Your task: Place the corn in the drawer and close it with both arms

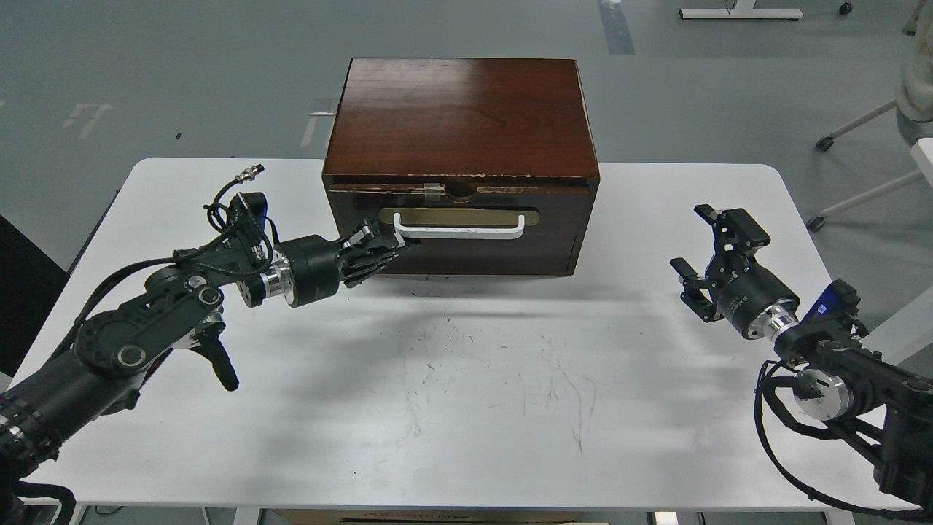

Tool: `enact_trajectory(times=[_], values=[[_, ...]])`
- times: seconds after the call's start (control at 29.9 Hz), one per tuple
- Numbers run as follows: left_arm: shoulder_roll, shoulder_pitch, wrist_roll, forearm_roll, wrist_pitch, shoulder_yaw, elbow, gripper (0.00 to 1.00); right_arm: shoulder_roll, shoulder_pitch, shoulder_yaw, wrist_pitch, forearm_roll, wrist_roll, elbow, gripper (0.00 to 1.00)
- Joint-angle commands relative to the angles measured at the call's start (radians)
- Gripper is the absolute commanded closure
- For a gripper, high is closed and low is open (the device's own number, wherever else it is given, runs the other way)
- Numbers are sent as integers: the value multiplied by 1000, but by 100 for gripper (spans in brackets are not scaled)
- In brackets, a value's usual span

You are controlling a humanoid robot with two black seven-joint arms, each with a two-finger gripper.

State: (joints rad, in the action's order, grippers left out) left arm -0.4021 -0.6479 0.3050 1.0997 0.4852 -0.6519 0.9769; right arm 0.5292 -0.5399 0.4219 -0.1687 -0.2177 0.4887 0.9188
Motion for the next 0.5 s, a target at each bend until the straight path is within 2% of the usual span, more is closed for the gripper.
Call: enact_trajectory(times=[0.0, 0.47], values=[[-1, 2, 2, 2, 3, 0, -3, 100, 0, 0, 0, 0, 0, 0, 0, 0], [0, 5, 6, 0, 3, 1, -18, 100, 0, 0, 2, 0, 0, 0, 0, 0]])
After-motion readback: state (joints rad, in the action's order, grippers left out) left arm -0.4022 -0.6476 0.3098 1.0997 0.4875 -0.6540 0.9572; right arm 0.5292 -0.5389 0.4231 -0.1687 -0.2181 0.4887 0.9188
